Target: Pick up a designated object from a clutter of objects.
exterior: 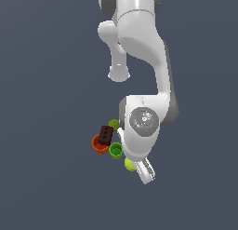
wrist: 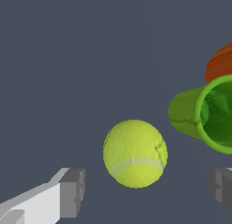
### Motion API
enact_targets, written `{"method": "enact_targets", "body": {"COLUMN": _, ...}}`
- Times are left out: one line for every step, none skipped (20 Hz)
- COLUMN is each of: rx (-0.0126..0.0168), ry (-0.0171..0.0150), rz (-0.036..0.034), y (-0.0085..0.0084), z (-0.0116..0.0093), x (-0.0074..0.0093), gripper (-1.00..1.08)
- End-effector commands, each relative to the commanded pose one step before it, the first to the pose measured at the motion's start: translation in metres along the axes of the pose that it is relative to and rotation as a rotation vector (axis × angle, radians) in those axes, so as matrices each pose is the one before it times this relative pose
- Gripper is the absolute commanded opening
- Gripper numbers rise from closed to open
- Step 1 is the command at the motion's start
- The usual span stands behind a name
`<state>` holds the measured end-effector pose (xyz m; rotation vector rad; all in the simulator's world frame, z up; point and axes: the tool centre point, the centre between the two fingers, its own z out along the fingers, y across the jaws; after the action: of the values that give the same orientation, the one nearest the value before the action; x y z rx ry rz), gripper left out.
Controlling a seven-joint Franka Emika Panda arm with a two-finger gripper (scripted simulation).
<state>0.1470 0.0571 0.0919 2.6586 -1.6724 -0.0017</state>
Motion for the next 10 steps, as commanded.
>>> {"method": "enact_targets", "body": {"rx": 0.00041, "ry": 0.00017, "rz": 0.00024, "y": -0.00009, "z": 0.00017, "x": 0.00014, "gripper": 1.00}}
{"method": "enact_targets", "body": {"rx": 0.00000, "ry": 0.00000, "rz": 0.00000, "y": -0.00002, "z": 0.00126, "x": -0.00008, "gripper": 1.00}}
{"method": "enact_targets", "body": {"rx": 0.00008, "ry": 0.00003, "rz": 0.00048, "y": 0.00010, "z": 0.00203, "x": 0.00018, "gripper": 1.00}}
{"method": "enact_targets", "body": {"rx": 0.00000, "ry": 0.00000, "rz": 0.00000, "y": -0.00003, "z": 0.00291, "x": -0.00018, "gripper": 1.00}}
{"method": "enact_targets", "body": {"rx": 0.00008, "ry": 0.00003, "rz": 0.00048, "y": 0.00010, "z": 0.00367, "x": 0.00007, "gripper": 1.00}}
{"method": "enact_targets", "body": {"rx": 0.00008, "ry": 0.00003, "rz": 0.00048, "y": 0.00011, "z": 0.00448, "x": 0.00001, "gripper": 1.00}}
{"method": "enact_targets", "body": {"rx": 0.00008, "ry": 0.00003, "rz": 0.00048, "y": 0.00013, "z": 0.00527, "x": -0.00005, "gripper": 1.00}}
{"method": "enact_targets", "body": {"rx": 0.00007, "ry": 0.00003, "rz": 0.00048, "y": 0.00015, "z": 0.00603, "x": -0.00011, "gripper": 1.00}}
{"method": "enact_targets", "body": {"rx": 0.00007, "ry": 0.00003, "rz": 0.00048, "y": 0.00017, "z": 0.00620, "x": -0.00012, "gripper": 1.00}}
{"method": "enact_targets", "body": {"rx": 0.00007, "ry": 0.00004, "rz": 0.00048, "y": 0.00015, "z": 0.00535, "x": -0.00006, "gripper": 1.00}}
